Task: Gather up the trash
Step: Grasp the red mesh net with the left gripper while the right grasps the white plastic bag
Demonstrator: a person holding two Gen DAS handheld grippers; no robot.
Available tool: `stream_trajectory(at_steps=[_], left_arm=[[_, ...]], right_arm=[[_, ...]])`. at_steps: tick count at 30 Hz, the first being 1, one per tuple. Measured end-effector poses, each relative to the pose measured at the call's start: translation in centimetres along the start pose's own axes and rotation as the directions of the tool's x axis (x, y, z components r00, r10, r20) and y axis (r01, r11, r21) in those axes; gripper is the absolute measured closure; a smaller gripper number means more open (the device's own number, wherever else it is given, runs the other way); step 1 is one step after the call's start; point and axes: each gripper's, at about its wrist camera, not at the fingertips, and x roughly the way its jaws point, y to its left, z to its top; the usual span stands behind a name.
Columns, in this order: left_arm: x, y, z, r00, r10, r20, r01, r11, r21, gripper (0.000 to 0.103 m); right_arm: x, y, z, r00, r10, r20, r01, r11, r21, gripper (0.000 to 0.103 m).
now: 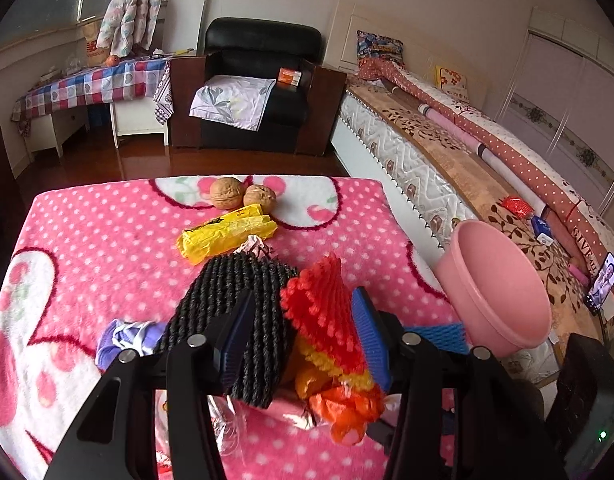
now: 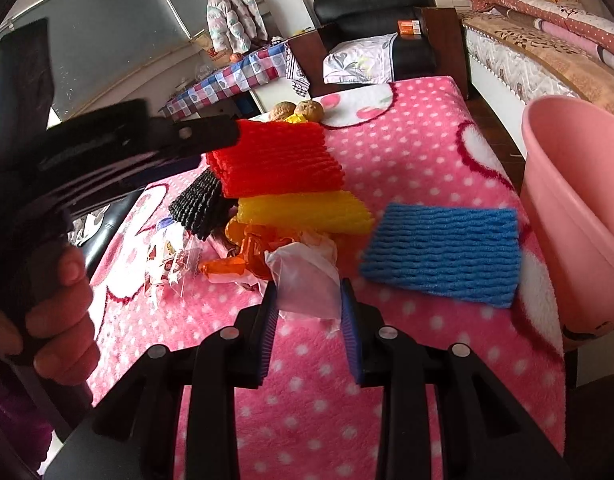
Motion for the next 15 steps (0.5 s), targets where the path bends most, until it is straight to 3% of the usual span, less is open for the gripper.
stream_trajectory(at_steps=[9,15], left_arm=[[0.7,0.7,-0.4,1.0,-0.008,-0.022,0.007,0.999,-0.042,0.09],[-1.3,1.5,-0.4,0.999,-0.023,0.025,0.025,0.996,-0.083,0.093]], right_arm=[[0.0,0.2,0.0,1.0,-0.002,0.0,0.002,1.0,-0.004,0.073],[-0.1,0.4,-0.1,1.0,-0.009,0.004,0.009,1.0,-0.013,0.073]])
